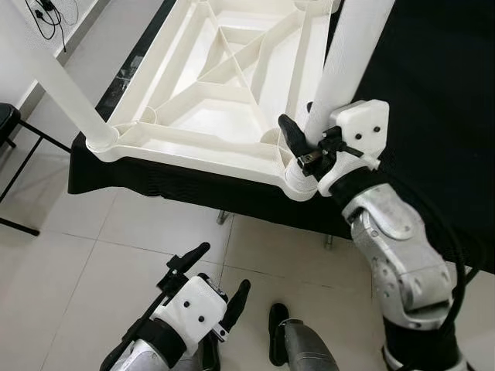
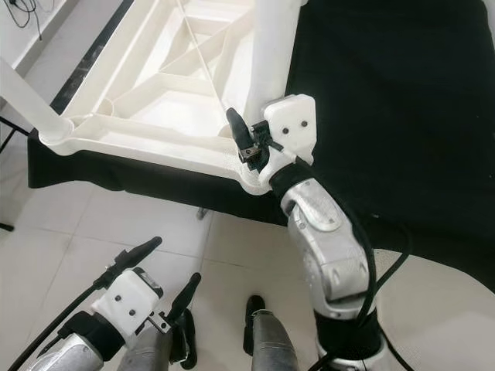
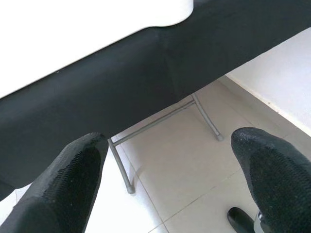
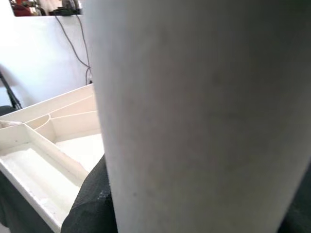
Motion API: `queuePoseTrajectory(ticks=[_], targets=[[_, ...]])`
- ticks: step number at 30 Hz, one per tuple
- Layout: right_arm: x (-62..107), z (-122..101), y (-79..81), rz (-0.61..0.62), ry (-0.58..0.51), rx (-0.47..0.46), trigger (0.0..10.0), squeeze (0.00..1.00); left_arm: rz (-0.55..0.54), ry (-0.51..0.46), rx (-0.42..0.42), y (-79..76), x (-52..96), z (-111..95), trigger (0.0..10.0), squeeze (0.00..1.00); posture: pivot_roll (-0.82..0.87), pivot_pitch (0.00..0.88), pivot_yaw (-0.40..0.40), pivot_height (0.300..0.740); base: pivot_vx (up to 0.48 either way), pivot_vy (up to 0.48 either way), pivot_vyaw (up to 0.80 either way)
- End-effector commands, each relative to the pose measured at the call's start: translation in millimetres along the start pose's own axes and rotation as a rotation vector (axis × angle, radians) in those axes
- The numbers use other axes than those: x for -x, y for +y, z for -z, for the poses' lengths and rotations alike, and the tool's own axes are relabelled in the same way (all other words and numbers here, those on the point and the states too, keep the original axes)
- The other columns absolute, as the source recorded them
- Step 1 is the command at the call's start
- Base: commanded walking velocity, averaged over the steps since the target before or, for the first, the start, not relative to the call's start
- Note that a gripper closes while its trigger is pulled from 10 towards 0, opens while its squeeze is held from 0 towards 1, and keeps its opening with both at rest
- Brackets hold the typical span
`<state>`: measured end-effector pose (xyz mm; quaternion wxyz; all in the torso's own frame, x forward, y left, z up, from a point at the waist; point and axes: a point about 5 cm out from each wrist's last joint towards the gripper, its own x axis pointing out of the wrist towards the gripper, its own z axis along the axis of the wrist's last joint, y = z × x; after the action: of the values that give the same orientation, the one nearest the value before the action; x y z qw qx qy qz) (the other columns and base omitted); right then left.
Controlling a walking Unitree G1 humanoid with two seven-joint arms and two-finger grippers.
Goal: Building children table
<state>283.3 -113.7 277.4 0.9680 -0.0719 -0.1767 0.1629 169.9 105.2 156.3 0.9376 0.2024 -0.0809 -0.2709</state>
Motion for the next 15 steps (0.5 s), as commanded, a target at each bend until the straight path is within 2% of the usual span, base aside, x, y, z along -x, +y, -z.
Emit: queuePoseTrajectory(ticks=[1,4,9,11,15], targets=[[5.4,35.9,0.6,0.035,0.201,-0.010,10.0,0.00,0.007,0.019,0.001,-2.9,2.0,4.7,10.0,0.00,0.06,0.384,0.008,0.740,0.000,0.000,0.00],[5.4,36.0,1.6,0.035,0.203,-0.011,10.0,0.00,0.007,0.018,0.001,-3.0,1.8,4.8,10.0,0.00,0.06,0.384,0.008,0.740,0.000,0.000,0.00],[5.8,40.2,-1.9,0.105,0.258,0.046,10.0,0.00,0.005,0.016,-0.001,-2.9,0.9,5.0,10.0,0.00,0.06,0.383,0.007,0.740,0.000,0.000,0.00],[8.5,43.9,-4.8,0.190,0.296,0.090,10.0,0.00,0.004,0.015,-0.002,-2.7,0.5,5.0,10.0,0.00,0.06,0.384,0.006,0.740,0.000,0.000,0.00],[10.8,48.4,7.9,0.230,0.314,0.075,10.0,0.00,0.003,0.013,-0.003,-2.6,-0.1,5.0,10.0,0.00,0.06,0.378,0.007,0.740,0.000,0.000,0.00]])
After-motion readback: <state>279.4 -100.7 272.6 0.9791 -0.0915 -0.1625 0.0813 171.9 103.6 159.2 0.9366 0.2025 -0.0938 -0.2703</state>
